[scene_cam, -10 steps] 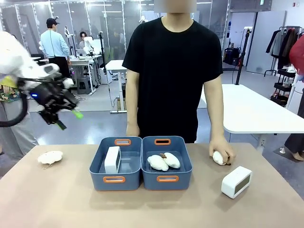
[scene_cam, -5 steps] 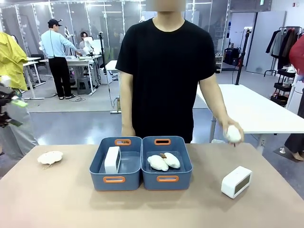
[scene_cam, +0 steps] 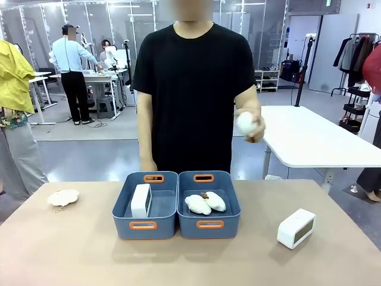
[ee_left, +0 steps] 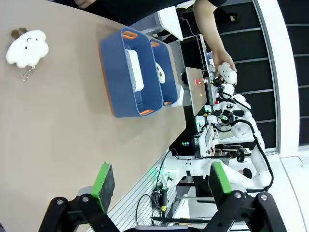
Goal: Sort the digital clocks into the basket.
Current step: Pick up the Digital clock from the table and place it into the empty Plastic storage basket.
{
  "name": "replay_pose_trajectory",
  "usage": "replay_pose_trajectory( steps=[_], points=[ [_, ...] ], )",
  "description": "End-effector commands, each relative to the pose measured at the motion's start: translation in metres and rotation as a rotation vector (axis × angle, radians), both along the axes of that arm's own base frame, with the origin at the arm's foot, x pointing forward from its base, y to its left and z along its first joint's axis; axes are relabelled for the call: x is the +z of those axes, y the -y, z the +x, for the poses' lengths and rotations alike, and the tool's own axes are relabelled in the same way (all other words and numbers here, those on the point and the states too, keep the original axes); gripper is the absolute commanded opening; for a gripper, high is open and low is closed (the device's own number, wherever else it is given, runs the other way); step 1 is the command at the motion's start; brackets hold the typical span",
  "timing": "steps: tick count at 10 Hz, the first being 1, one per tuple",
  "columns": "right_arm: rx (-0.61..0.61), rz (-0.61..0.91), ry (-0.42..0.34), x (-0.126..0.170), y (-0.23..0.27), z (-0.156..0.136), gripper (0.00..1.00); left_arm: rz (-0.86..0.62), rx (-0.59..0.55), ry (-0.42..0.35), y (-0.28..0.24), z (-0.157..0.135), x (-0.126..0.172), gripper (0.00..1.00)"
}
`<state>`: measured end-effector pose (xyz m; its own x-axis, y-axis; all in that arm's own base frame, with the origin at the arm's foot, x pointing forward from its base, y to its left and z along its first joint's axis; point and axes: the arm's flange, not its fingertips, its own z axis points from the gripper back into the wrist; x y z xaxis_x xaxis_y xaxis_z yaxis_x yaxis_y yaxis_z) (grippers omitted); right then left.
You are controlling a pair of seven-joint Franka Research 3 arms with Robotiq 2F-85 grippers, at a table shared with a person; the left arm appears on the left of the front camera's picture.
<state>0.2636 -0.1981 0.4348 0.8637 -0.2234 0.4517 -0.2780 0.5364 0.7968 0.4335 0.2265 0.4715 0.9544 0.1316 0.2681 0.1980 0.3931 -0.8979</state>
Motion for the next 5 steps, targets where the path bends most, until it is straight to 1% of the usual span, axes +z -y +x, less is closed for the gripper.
replay_pose_trajectory(
  steps=[1, 5],
  points=[
    [0.006, 0.005, 0.007, 0.0004, -0.0013, -0.0004, 1.0, 0.023, 0.003, -0.024, 0.0147, 0.0156, 0.0141, 1.0],
    [0.006, 0.005, 0.007, 0.0004, -0.0013, -0.0004, 1.0, 0.023, 0.003, -0.024, 0.0147, 0.0156, 0.0141, 1.0]
  ],
)
